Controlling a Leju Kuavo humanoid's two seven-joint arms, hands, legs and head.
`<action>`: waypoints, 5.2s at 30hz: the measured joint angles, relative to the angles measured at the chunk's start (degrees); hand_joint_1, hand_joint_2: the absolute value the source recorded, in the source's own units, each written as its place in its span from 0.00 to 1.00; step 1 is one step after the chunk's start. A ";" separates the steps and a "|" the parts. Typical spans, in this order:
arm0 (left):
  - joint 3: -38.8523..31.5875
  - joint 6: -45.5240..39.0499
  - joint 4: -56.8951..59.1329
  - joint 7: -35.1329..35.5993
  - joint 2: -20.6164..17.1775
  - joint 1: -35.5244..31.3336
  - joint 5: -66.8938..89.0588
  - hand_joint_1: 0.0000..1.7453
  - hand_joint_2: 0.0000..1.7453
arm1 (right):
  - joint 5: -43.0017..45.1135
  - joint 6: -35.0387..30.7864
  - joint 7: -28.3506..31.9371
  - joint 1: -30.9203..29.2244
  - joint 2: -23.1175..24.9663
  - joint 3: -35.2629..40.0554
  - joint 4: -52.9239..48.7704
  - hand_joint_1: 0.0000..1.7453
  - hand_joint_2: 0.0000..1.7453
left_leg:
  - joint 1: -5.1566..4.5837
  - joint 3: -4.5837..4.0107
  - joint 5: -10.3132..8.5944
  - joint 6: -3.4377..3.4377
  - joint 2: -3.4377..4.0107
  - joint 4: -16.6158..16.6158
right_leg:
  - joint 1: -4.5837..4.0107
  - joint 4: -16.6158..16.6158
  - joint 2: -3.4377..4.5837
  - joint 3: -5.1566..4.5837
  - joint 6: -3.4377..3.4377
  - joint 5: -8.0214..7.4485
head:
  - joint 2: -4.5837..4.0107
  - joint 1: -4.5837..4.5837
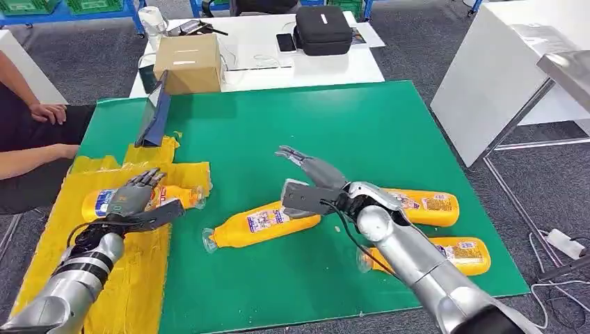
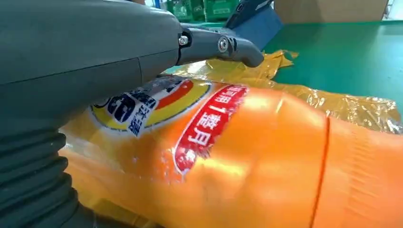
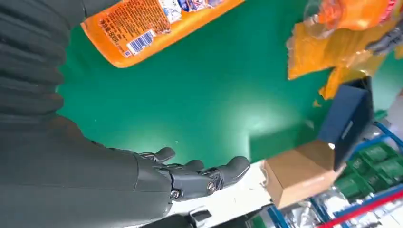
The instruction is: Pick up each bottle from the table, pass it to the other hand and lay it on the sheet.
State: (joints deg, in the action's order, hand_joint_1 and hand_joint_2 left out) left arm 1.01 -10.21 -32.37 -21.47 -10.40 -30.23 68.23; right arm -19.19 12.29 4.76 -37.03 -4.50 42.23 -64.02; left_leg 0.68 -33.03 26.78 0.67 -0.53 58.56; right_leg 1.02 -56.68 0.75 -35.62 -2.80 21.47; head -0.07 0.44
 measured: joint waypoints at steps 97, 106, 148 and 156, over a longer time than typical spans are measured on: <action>-0.90 36.76 -60.32 -4.85 15.80 27.59 -78.73 0.00 1.00 | -0.22 -22.63 13.64 22.69 17.97 -9.05 -11.87 1.00 1.00 | 0.00 -1.16 -0.25 -0.16 0.03 0.02 | -0.07 0.00 -0.11 -1.27 0.30 -0.28 | 0.00 -0.02; 8.30 36.98 -65.00 -5.39 15.59 29.78 -78.44 0.00 1.00 | -5.15 -20.29 11.24 20.95 19.15 -7.11 -4.68 1.00 1.00 | -0.01 -1.18 -0.25 -0.15 0.04 0.02 | -0.07 0.01 -0.10 -1.30 0.30 -0.28 | 0.00 0.00; 2.60 12.11 -63.69 -11.80 13.68 33.07 -45.50 1.00 1.00 | -16.59 -20.83 6.91 31.92 8.54 -1.88 -15.63 0.00 1.00 | -0.04 -1.30 -0.17 -0.10 0.05 0.02 | -0.05 0.06 -0.11 -1.40 0.30 -0.27 | 0.00 0.00; 1.07 -5.45 -62.88 -9.83 12.83 34.33 -24.07 1.00 1.00 | -15.30 -22.54 9.01 41.82 -1.30 -11.16 -29.78 0.00 1.00 | -0.05 -1.28 -0.16 -0.08 -0.02 0.02 | -0.03 0.06 -0.12 -1.36 0.26 -0.24 | 0.00 0.00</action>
State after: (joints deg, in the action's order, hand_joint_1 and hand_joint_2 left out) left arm 2.08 -15.66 -95.25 -31.30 2.42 4.10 44.16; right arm -34.49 -10.25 13.77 4.80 -5.80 31.07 -93.80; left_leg 0.63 -34.31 26.62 0.59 -0.55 58.58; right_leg 0.99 -56.62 0.63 -36.99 -2.53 21.23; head -0.07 0.44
